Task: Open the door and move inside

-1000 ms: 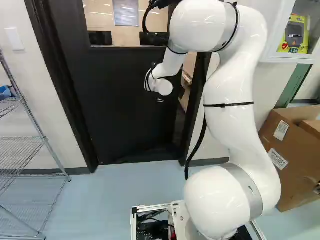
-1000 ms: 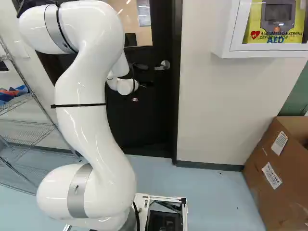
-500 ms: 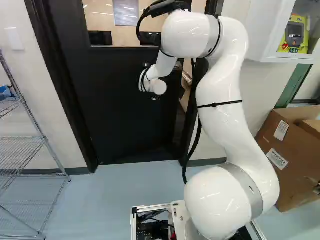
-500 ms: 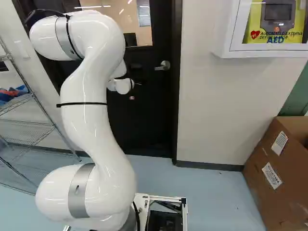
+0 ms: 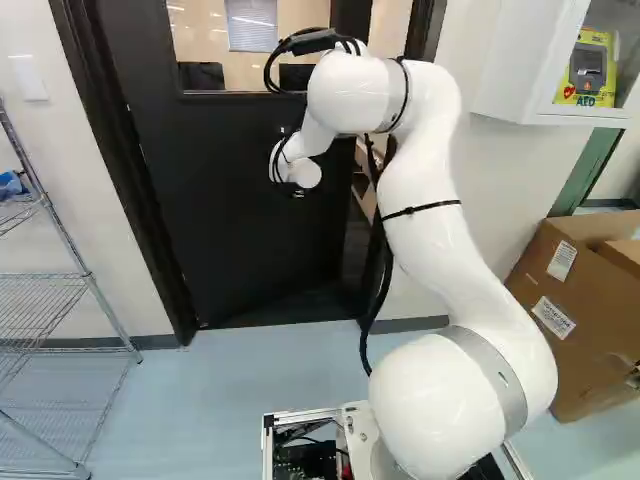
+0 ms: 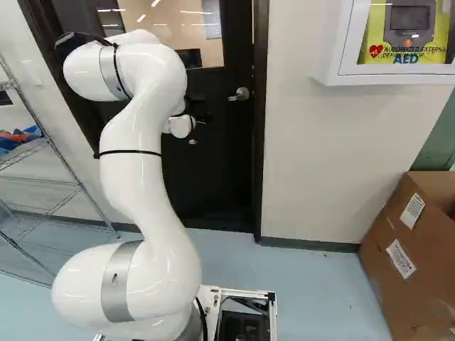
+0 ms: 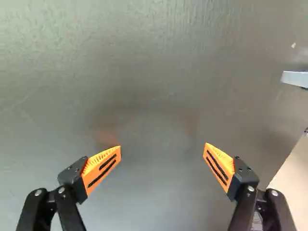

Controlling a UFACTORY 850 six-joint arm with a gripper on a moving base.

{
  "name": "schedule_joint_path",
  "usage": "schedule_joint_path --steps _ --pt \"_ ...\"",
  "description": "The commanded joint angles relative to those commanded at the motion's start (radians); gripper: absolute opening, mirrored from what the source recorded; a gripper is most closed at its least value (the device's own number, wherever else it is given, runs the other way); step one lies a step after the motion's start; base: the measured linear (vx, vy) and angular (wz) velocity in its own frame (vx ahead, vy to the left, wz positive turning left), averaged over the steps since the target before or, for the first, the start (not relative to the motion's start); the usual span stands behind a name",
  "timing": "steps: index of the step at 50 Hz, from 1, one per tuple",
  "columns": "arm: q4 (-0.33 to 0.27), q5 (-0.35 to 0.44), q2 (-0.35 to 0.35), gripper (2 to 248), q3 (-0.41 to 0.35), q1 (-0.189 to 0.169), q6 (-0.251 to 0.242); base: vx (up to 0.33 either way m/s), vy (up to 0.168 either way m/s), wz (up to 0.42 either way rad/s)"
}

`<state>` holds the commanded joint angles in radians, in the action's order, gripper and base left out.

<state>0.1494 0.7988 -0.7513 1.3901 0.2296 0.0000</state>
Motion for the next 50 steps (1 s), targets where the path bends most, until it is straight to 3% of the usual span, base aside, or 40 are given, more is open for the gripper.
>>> schedule_joint_path --steps 12,26,50 --pt "0.000 0.000 -0.063 247 0.088 0.008 0.000 0.000 0.000 0.000" --pt "0.000 0.000 -0.075 247 0.105 0.009 0.000 0.000 0.000 0.000" --pt "0.000 0.000 0.033 247 -0.046 -0.008 0.000 0.000 0.000 0.000"
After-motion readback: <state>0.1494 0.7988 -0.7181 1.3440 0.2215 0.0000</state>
